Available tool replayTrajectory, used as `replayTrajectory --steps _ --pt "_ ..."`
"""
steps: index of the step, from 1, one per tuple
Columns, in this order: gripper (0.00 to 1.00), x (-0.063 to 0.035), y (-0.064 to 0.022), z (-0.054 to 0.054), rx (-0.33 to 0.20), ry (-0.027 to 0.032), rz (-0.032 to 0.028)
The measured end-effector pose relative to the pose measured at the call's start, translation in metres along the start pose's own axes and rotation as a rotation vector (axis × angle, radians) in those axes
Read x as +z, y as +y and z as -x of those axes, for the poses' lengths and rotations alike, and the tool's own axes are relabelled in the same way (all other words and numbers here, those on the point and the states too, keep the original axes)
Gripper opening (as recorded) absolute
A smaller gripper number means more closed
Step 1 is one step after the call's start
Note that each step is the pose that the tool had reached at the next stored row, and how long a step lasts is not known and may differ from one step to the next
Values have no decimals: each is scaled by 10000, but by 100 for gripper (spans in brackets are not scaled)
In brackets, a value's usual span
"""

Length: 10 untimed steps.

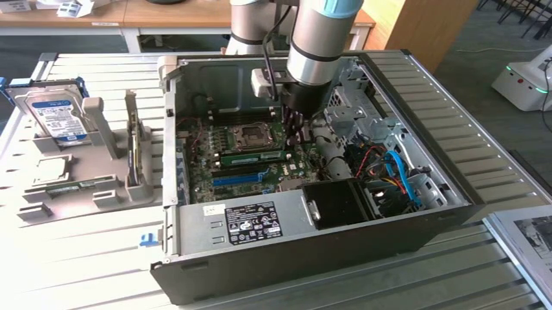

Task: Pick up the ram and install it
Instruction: 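Press down the ram until it locks into place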

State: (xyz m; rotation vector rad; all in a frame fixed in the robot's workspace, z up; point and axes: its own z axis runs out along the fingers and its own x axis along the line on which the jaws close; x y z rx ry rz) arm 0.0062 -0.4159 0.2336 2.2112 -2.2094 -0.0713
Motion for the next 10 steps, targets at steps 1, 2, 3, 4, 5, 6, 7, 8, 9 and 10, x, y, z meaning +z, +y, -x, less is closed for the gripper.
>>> replayTrajectory --steps 1,2,3,4,5,6,7,8,9,10 --pt "10 0 0 0 0 1 0" --pt "10 0 0 0 0 0 0" --pt "10 0 0 0 0 0 -1" --pt "10 4 0 0 0 -3 -2" --pt "10 10 -1 1 0 -6 -3" --pt "10 13 -1 0 0 -4 -2" --pt "10 12 -1 0 0 -1 -1" --pt "10 12 0 0 0 -1 -1" --pt "10 12 0 0 0 -1 -1" --pt "10 12 0 0 0 -1 -1"
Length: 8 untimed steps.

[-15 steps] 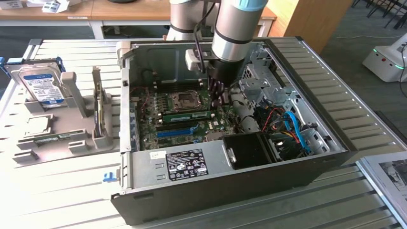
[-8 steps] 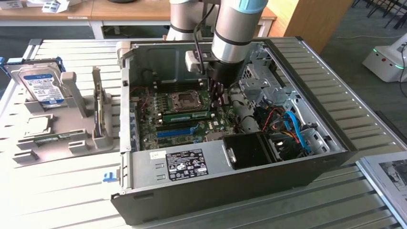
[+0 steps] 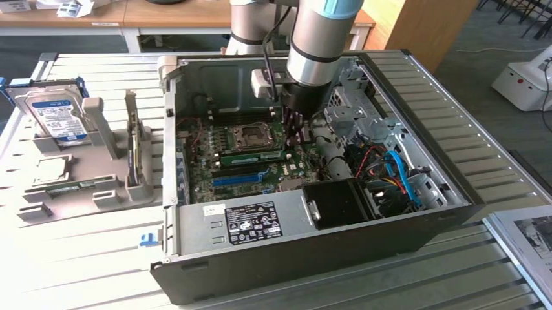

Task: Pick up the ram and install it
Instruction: 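Press down the ram until it locks into place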

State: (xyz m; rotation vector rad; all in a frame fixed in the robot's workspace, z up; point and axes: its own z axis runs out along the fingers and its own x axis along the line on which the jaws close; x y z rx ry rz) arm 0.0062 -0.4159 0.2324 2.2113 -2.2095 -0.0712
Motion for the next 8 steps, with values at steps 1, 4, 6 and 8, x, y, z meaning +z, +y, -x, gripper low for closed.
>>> replayTrajectory --steps 1,4,6,8 --pt "10 0 0 0 -1 1 1" --pt "10 4 0 9 -1 -1 0" --pt "10 4 0 13 -1 -1 0" --pt "10 4 0 13 0 -1 0"
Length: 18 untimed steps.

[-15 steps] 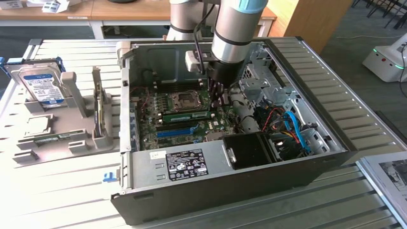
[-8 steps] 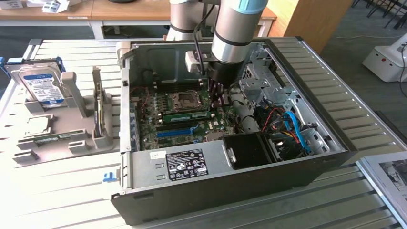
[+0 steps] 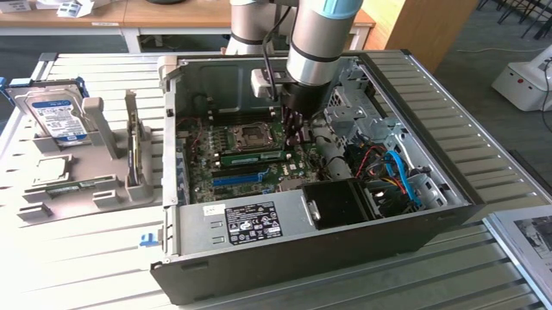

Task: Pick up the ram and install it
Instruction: 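Press down the ram until it locks into place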

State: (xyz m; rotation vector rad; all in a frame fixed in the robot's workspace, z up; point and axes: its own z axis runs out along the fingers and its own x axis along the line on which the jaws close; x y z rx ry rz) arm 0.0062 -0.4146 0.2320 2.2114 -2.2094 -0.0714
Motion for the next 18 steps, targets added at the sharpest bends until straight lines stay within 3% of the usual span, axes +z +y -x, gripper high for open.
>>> replayTrajectory --steps 18 --pt "10 40 -2 0 1 -3 -2"
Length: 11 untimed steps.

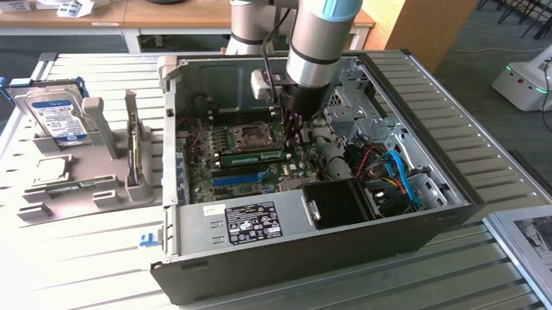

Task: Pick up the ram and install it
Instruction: 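Press down the ram until it locks into place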

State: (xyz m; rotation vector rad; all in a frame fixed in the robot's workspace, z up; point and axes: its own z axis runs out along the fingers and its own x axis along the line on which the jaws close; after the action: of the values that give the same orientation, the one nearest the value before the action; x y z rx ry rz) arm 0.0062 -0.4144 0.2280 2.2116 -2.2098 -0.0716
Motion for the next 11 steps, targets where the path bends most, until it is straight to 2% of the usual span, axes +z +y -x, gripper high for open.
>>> replayTrajectory --steps 11 --pt "10 25 -1 -1 0 3 1"
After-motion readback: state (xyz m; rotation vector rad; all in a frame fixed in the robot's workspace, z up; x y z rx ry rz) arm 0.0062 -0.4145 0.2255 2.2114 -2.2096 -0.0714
